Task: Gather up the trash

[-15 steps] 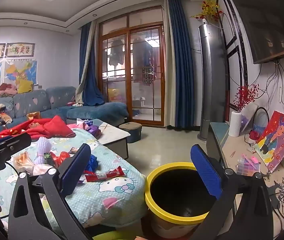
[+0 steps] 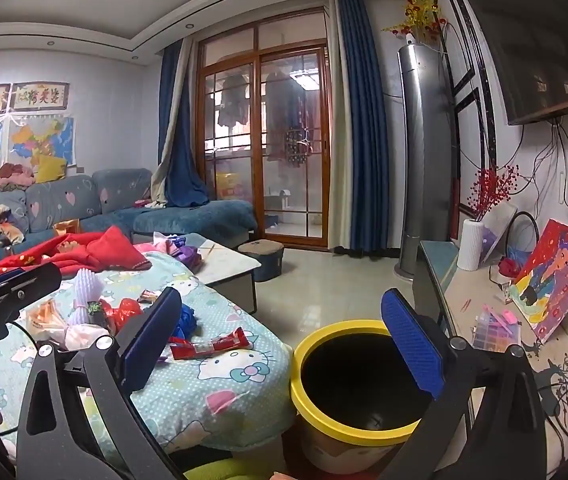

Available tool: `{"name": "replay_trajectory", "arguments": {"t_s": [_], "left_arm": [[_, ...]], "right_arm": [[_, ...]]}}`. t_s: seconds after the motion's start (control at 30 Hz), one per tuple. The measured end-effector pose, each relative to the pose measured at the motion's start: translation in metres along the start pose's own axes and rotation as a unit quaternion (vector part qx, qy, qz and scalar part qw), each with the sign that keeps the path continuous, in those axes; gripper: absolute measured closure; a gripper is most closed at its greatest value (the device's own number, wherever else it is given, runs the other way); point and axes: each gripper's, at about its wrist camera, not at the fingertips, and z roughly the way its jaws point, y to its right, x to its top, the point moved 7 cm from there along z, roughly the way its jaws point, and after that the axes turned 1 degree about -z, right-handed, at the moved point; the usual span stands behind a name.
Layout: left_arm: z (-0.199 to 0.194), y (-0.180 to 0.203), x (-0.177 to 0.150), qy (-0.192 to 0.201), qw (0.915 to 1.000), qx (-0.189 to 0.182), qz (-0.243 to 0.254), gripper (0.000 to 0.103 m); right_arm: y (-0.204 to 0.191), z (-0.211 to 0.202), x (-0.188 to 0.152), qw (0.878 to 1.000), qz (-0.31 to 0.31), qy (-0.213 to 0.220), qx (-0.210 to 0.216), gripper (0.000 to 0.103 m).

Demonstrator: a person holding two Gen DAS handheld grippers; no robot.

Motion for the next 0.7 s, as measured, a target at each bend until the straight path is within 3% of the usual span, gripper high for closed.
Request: {"name": "replay_trajectory", "arguments": {"t_s": [0.7], "left_arm": [[0.0008,0.0030,-0.0017,0.000,1.0000,0.000,0.000,0.010]], "right_arm": [[0.0068,0.0019,-0.0023,1.000,0.009,-0.009,-0.003,0.006]]}}
